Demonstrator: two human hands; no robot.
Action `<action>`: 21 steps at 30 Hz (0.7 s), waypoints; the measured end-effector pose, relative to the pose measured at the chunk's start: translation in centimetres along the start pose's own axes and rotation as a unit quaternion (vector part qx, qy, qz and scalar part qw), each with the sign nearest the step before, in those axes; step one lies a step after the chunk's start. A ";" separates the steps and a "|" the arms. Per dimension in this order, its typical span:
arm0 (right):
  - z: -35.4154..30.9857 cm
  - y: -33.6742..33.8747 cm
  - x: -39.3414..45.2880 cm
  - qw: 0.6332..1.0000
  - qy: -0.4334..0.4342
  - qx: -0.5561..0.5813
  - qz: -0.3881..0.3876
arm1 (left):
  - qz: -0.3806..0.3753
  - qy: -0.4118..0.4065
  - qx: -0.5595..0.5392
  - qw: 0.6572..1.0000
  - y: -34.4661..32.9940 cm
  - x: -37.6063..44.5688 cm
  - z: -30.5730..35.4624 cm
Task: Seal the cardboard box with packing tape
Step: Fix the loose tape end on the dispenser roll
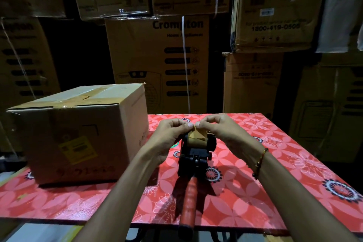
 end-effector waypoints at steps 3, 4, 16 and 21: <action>-0.1 0.5 0.1 1.000 0.010 0.017 0.000 | 0.000 0.004 0.005 1.000 0.1 0.1 -0.1; -0.1 0.8 0.0 0.999 0.015 0.030 0.003 | 0.001 0.005 0.007 1.000 0.1 0.1 -0.1; 0.3 1.3 -0.3 0.998 0.058 -0.017 0.018 | -0.016 -0.001 0.034 0.999 -0.2 -0.1 0.0; -0.3 1.0 -0.7 0.996 0.076 -0.028 0.019 | -0.045 -0.020 0.122 0.991 -1.4 0.2 0.6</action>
Point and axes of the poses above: each hand's wrist, its own x-axis towards the middle knuckle, its own y-axis out of the back of the hand, z = x × y, the point moved 10 cm from there along x, towards the middle knuckle, and after that the axes turned 1 degree about -z, right-handed, at the moved point
